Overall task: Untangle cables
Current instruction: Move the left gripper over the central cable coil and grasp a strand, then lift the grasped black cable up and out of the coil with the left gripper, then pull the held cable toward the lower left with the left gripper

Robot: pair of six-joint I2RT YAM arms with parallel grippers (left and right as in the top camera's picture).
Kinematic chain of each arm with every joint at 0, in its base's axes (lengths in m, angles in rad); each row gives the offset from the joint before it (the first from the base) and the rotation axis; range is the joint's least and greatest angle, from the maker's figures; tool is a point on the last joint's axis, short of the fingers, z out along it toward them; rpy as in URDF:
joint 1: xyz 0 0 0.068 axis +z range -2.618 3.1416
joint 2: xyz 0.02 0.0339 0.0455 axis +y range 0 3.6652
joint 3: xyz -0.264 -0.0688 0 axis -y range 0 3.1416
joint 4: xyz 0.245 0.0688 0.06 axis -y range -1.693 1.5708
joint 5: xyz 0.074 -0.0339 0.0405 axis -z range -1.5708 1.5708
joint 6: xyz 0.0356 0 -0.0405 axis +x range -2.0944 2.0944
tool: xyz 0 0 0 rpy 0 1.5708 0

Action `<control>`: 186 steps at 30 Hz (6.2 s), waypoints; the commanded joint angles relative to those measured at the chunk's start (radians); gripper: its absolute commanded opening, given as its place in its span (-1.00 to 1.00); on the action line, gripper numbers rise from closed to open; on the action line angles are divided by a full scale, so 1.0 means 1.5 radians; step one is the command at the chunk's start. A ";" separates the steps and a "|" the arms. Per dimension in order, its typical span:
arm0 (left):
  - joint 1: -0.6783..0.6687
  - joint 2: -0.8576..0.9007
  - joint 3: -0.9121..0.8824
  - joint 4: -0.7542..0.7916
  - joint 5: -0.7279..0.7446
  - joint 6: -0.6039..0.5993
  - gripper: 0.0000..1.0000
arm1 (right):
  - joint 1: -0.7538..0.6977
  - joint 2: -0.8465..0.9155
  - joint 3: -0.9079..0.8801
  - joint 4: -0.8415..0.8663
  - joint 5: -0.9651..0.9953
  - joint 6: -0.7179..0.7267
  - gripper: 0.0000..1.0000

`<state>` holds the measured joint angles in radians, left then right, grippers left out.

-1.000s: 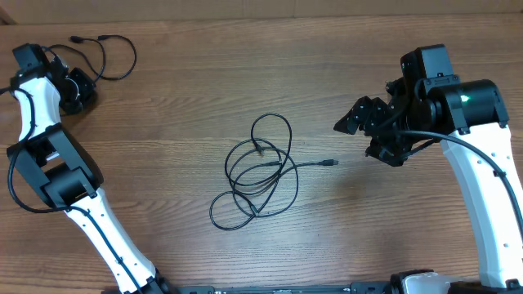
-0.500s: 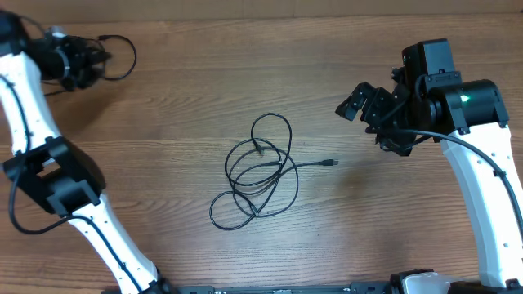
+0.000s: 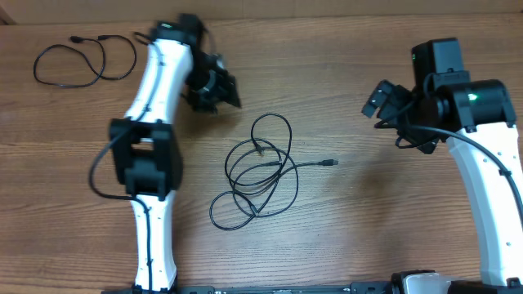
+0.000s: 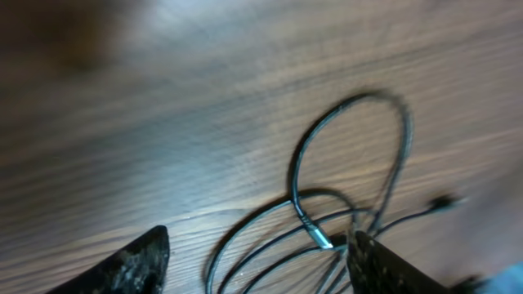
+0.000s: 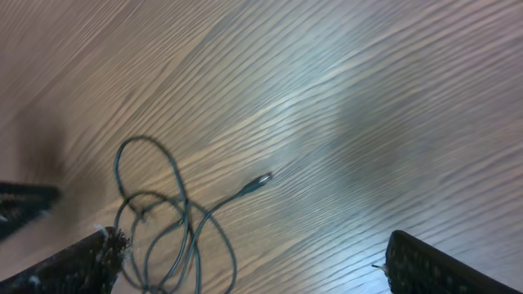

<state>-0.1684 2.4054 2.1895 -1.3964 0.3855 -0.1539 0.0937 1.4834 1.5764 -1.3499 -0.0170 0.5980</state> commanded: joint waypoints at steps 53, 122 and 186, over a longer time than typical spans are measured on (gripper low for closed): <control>0.082 -0.360 0.436 0.099 0.013 -0.235 -0.92 | -0.145 0.000 -0.004 -0.029 0.028 -0.001 1.00; 0.310 -0.426 0.302 0.007 -0.823 -0.517 -0.91 | -0.145 0.000 -0.004 -0.029 0.028 -0.001 1.00; 0.702 -0.056 -0.024 0.096 -0.130 -0.181 0.91 | -0.146 0.000 -0.004 -0.029 0.028 -0.001 1.00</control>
<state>0.8948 2.3287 2.1479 -1.2037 0.1181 -0.4374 -0.1238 1.4841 1.5761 -1.3979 0.0147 0.5980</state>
